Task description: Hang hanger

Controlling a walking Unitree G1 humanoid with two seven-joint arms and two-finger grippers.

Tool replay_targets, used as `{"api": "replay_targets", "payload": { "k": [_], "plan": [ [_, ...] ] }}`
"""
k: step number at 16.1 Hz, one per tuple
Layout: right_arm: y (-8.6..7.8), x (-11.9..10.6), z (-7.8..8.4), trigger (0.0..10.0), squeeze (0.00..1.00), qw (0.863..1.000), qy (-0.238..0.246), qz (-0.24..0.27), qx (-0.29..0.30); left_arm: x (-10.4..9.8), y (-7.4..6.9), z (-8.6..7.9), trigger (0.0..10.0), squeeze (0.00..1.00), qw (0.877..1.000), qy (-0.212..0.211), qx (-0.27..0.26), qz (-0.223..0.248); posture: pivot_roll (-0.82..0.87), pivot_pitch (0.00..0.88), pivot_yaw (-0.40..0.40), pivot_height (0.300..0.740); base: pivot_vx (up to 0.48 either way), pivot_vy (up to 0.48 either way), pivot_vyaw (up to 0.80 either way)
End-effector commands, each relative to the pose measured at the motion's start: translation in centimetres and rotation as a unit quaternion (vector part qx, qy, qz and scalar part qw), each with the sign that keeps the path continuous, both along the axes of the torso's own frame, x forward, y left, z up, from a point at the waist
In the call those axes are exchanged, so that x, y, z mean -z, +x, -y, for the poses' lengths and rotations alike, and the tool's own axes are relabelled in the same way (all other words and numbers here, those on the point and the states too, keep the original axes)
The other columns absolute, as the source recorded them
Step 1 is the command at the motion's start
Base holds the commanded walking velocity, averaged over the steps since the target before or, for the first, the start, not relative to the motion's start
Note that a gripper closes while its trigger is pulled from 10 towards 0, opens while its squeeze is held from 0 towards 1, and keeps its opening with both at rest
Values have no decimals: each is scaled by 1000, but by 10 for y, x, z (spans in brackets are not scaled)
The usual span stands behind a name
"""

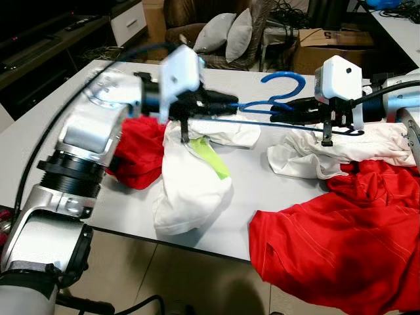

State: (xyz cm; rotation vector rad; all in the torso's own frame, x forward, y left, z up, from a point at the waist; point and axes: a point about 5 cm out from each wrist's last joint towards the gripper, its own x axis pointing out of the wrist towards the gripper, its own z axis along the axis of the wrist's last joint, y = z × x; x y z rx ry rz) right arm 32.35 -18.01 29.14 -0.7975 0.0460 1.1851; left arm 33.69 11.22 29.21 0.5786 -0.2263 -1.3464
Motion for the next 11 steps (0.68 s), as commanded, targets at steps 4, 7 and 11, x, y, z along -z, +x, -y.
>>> {"api": "replay_targets", "payload": {
  "k": [4,7,11],
  "plan": [
    [-4,8,11,0,0,999,31,-4,44,-12,-11,-6,10000,0,995,-87,26,-36,-94,0,63,740,0,0,0],
    [-17,28,19,0,0,986,113,-14,121,-6,-13,-41,10000,0,978,-179,-99,-42,-109,0,45,740,0,0,0],
    [-36,29,19,10000,0,935,245,36,254,28,-22,-70,10000,0,923,-195,-329,-44,-90,0,-11,740,0,0,0]
  ]
}}
